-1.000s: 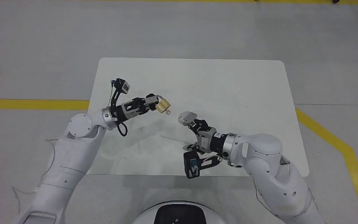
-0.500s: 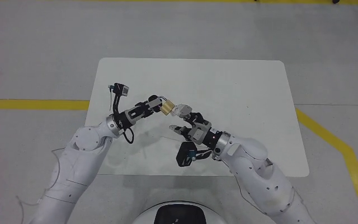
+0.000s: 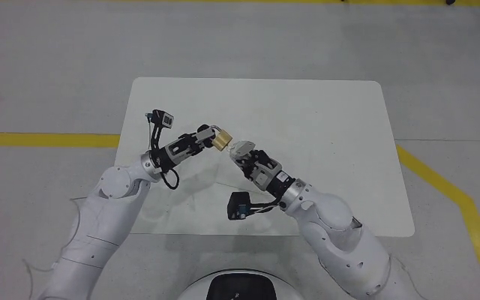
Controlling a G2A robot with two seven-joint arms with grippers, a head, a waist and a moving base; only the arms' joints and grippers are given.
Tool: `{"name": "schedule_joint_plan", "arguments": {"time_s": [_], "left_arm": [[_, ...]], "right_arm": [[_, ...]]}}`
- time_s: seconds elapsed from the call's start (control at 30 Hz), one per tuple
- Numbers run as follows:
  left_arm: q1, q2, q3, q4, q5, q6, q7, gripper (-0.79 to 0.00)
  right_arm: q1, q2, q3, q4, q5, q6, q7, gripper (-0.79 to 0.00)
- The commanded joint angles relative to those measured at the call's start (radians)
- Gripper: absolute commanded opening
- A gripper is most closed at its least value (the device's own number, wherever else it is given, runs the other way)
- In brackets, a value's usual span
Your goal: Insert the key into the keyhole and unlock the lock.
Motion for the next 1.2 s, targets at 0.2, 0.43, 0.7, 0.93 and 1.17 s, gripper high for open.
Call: {"name": "schedule_joint_plan", "arguments": {"time_s": [0.2, 0.43, 0.7, 0.93, 1.17], "left_arm": [[-0.006, -0.002, 0.003, 0.008, -0.004, 0.02, -0.007, -0.785], [-0.008, -0.004, 0.006, 0.011, -0.005, 0.031, -0.016, -0.785], [-0.011, -0.006, 0.007, 0.015, -0.012, 0.037, -0.027, -0.785], [-0.012, -0.008, 0.007, 0.017, -0.012, 0.033, -0.033, -0.785], [-0.006, -0.008, -0.001, 0.007, -0.008, 0.003, -0.042, -0.785]], "right_arm": [[0.006, -0.007, -0.024, -0.005, -0.036, -0.021, 0.016, -0.533], [0.024, -0.015, -0.047, 0.0, -0.077, -0.046, 0.062, -0.554], [0.033, -0.024, -0.058, 0.013, -0.08, -0.051, 0.082, -0.785], [0.037, -0.031, -0.044, 0.03, -0.003, -0.064, 0.061, -0.785], [0.038, -0.036, 0.001, 0.06, 0.167, -0.075, 0.005, -0.785]]}}
